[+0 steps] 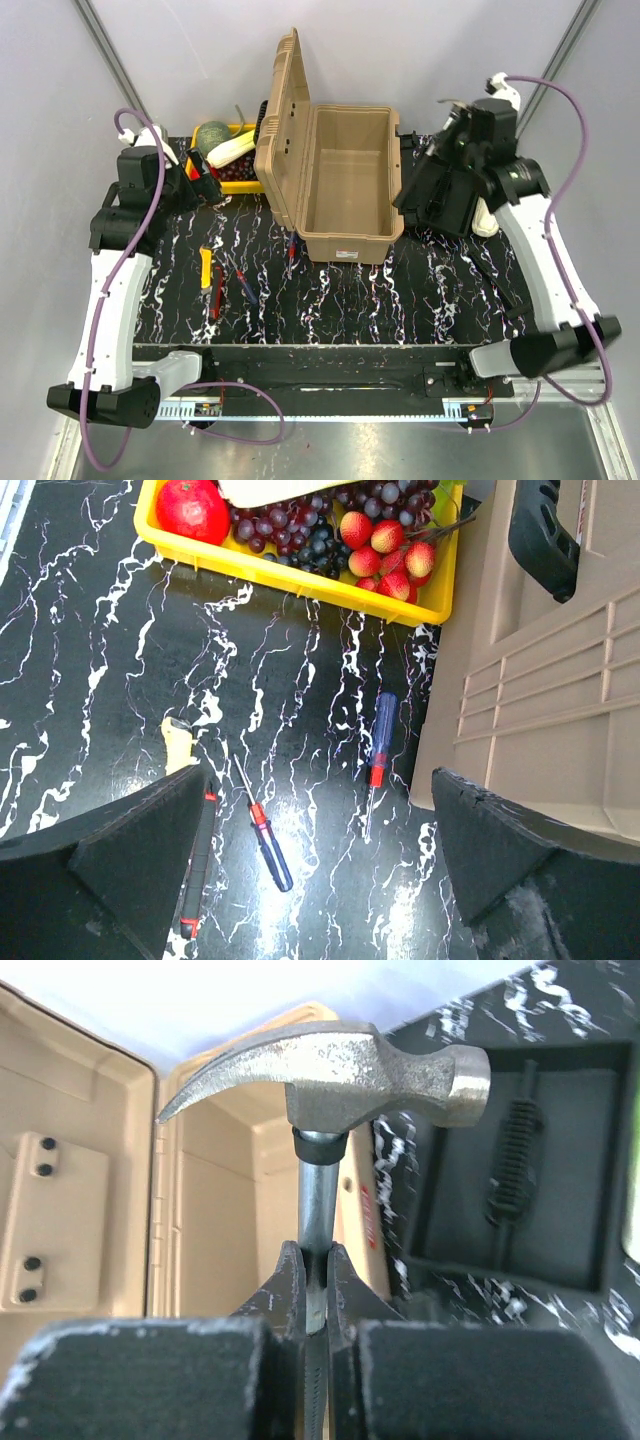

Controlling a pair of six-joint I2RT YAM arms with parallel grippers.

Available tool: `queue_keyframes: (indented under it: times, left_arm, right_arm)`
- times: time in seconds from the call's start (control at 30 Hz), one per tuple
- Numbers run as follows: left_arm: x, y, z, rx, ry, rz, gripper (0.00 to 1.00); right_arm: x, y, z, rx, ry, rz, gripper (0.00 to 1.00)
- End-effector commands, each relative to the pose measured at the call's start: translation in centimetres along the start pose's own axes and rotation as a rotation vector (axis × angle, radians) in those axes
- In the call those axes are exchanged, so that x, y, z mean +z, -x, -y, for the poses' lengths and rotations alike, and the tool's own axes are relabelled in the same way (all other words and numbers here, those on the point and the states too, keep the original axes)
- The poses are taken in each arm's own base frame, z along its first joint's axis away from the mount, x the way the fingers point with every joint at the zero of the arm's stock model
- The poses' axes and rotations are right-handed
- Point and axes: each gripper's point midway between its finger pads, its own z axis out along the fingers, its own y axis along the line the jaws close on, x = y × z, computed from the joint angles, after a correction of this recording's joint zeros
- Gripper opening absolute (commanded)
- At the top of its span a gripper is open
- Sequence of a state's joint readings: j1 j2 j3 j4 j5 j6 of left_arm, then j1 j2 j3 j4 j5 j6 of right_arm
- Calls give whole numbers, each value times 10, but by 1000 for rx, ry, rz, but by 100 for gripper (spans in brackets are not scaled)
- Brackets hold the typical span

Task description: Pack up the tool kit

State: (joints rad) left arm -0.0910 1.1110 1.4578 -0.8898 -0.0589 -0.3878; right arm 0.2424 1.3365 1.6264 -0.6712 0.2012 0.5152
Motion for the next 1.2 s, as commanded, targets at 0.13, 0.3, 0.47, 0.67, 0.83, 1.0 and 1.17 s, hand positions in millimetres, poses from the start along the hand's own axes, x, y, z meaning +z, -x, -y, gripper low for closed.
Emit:
queue_keyframes:
  times: [0.13,0.3,0.47,0.67,0.83,1.0,1.17]
  left_arm:
    - [-26,33,-2,22,19,141,99]
    - [-27,32,-9,30,50,147,99]
    - [-24,31,-12,36,66,141,99]
    - [-21,29,-14,40,77,135,99]
    - [-19,27,-16,42,87,129,99]
    - [-19,27,-16,42,84,128,99]
    - [-21,28,-15,43,79,133,99]
  right_arm:
    - [86,-39,-111,-144,247,-29,0]
    - [138,-106,-122,-235,210,-115,0]
    - [179,-171,-118,-324,169,-213,0]
    - [219,-219,-100,-352,97,-305,0]
    - [240,-240,-100,-370,88,-350,0]
    - [253,-259,-110,-306,96,-415,8]
    - [255,-263,-113,-244,63,-450,39]
